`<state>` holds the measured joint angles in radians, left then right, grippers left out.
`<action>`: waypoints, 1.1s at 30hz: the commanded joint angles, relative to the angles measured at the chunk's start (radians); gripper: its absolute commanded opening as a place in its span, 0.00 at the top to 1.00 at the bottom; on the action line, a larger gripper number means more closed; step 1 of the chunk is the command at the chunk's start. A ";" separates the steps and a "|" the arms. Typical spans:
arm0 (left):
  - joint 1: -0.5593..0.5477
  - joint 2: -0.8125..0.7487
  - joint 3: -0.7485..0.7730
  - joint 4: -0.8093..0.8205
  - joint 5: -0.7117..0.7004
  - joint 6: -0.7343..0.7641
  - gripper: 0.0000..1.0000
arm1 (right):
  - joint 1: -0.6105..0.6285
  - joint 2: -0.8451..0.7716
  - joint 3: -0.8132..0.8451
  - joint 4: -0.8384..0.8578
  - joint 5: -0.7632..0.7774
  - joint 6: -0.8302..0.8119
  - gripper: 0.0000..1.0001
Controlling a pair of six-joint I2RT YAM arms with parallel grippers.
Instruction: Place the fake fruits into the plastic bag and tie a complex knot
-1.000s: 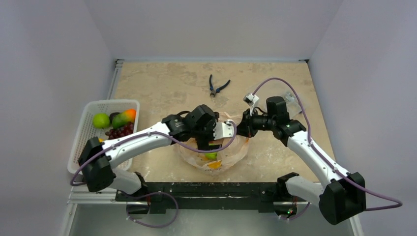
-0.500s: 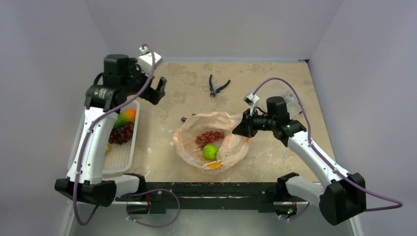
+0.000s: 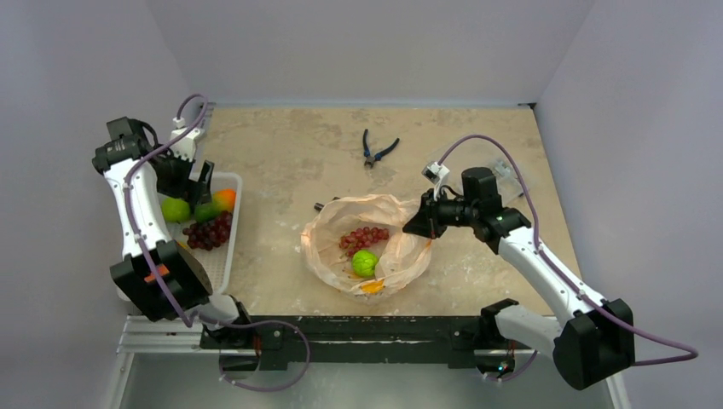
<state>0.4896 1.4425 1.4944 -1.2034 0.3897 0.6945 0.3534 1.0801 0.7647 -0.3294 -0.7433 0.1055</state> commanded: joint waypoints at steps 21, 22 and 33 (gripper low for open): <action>-0.085 0.349 0.144 -0.002 0.019 0.475 0.16 | 0.004 0.076 0.082 -0.033 -0.001 -0.015 1.00; -0.086 0.352 0.140 0.000 0.019 0.475 0.16 | 0.004 0.079 0.084 -0.030 -0.001 -0.016 1.00; -0.108 0.387 0.103 -0.041 0.019 0.502 0.12 | 0.003 0.107 0.094 -0.028 -0.005 -0.025 1.00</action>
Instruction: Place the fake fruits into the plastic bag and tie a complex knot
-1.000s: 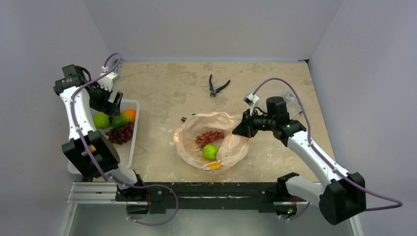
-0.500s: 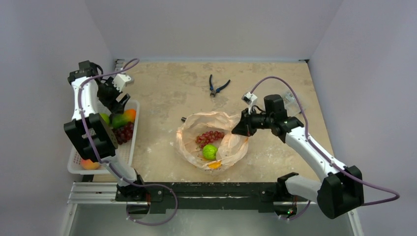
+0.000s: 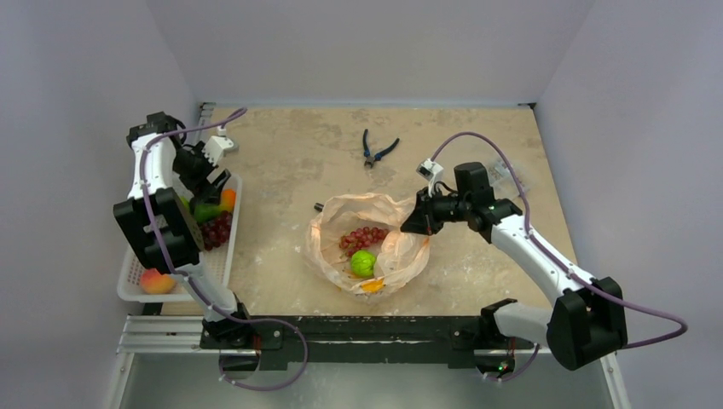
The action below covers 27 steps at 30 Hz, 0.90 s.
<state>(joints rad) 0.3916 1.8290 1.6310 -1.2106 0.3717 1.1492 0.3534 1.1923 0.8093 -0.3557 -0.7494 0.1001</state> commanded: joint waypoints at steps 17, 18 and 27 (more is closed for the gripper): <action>-0.036 0.069 -0.135 0.178 -0.040 -0.091 0.13 | 0.004 -0.015 0.043 -0.009 0.003 -0.012 1.00; -0.034 0.065 -0.131 0.166 -0.034 -0.092 0.16 | 0.003 -0.016 0.046 -0.012 0.004 -0.015 1.00; 0.025 -0.112 -0.054 -0.022 0.080 -0.071 0.52 | 0.003 -0.011 0.060 -0.018 -0.001 -0.022 1.00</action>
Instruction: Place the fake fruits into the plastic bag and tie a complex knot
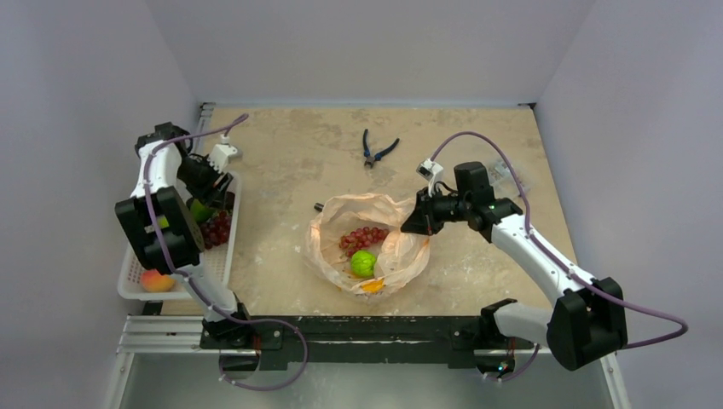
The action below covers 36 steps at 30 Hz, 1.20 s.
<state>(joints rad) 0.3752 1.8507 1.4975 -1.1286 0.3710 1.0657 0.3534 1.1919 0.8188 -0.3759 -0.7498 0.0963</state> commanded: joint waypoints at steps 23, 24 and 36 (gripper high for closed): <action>-1.024 -0.493 0.180 0.070 0.334 -0.468 0.49 | 0.004 -0.023 0.072 0.069 -0.019 0.031 1.00; -1.069 -0.479 0.128 0.092 0.301 -0.446 0.50 | 0.004 -0.024 0.075 0.068 -0.020 0.031 1.00; -1.236 -0.299 -0.191 0.296 -0.008 -0.348 0.47 | 0.004 -0.079 0.097 0.022 -0.089 0.009 1.00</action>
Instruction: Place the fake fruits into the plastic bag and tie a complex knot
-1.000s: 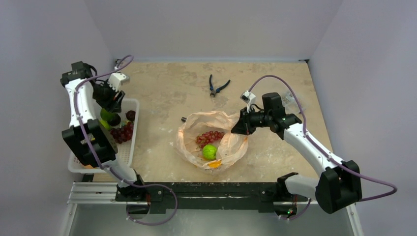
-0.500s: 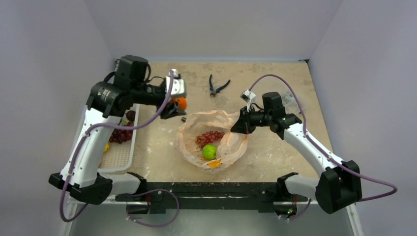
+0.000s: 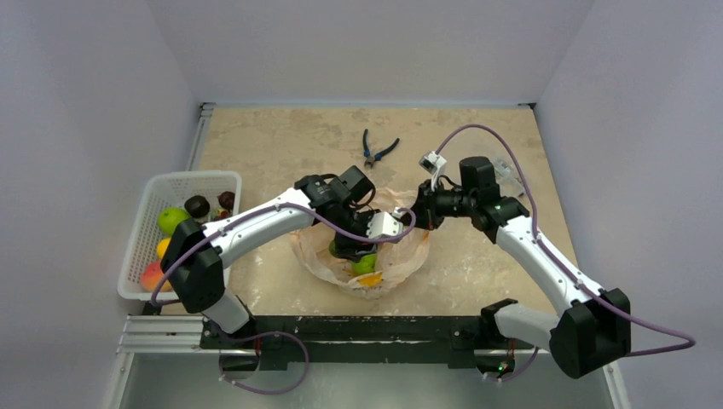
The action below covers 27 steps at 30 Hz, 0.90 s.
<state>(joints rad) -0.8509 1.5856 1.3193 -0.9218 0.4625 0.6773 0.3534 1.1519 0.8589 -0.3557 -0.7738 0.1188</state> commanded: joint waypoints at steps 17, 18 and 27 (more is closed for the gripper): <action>0.054 -0.340 -0.044 0.125 0.043 -0.021 0.06 | 0.002 -0.053 0.063 0.052 -0.162 0.088 0.73; 0.053 -0.354 -0.038 0.148 0.046 -0.026 0.06 | 0.002 -0.055 0.067 0.052 -0.174 0.094 0.70; 0.046 -0.357 0.085 0.150 0.073 0.003 0.07 | 0.000 -0.092 0.134 -0.135 -0.147 0.029 0.51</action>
<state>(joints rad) -0.7998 1.2308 1.3579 -0.7925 0.4927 0.6689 0.3534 1.1034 0.9100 -0.3790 -0.9108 0.1978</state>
